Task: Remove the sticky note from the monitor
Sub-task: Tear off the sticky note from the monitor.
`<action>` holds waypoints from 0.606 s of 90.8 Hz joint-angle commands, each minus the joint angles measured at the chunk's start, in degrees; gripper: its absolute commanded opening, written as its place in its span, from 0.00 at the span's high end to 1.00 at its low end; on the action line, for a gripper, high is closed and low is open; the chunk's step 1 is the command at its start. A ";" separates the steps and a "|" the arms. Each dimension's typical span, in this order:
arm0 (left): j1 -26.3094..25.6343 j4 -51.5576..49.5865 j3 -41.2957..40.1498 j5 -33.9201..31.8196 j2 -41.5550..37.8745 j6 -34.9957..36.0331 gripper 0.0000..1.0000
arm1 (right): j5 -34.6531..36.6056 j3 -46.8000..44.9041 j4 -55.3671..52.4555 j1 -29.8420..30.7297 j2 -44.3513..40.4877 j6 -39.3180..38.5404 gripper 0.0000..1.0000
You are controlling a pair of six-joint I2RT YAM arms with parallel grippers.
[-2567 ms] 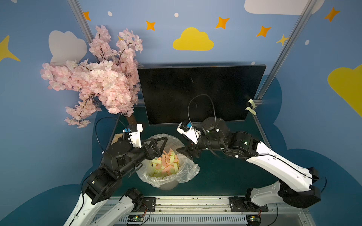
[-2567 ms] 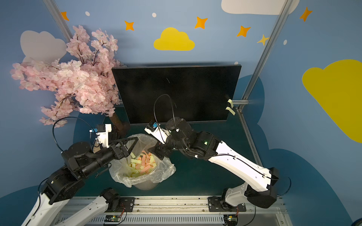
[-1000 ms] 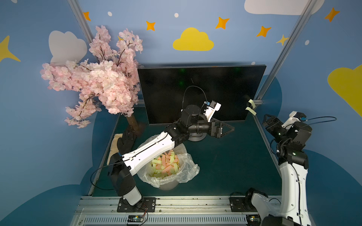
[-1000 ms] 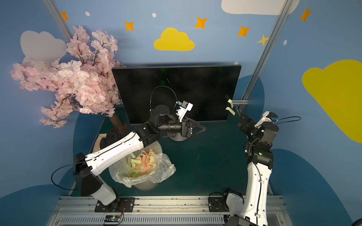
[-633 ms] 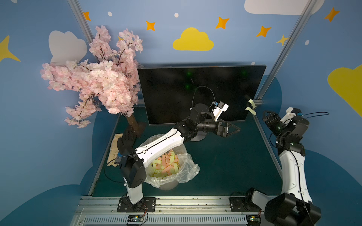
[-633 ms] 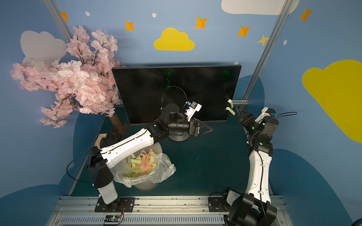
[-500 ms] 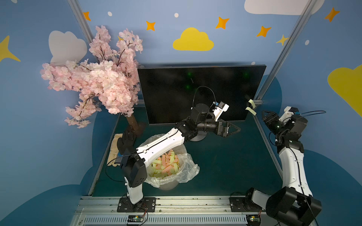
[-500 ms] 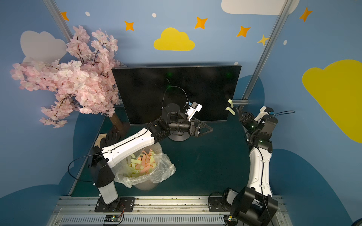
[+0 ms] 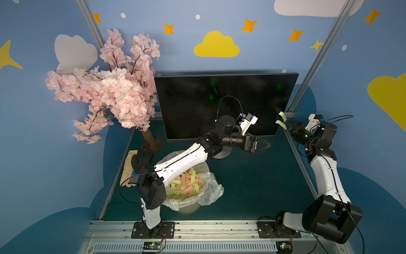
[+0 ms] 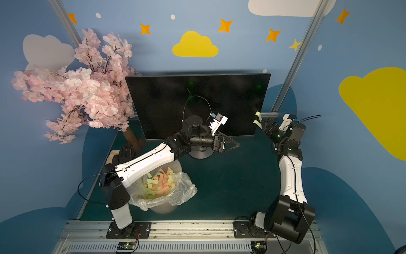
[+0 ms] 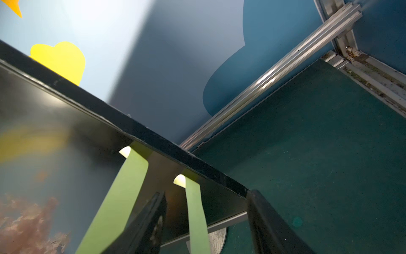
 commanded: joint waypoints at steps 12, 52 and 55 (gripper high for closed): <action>0.54 -0.19 1.61 1.21 0.94 0.18 0.00 | -0.62 2.19 0.92 1.37 1.70 -1.69 0.38; 0.74 0.00 1.01 1.62 0.91 -0.45 0.00 | -0.01 -0.54 0.44 1.59 0.06 -1.68 0.48; 0.75 0.00 0.92 1.60 0.90 -0.42 0.00 | -0.06 -0.69 0.33 1.63 -0.16 -1.68 0.50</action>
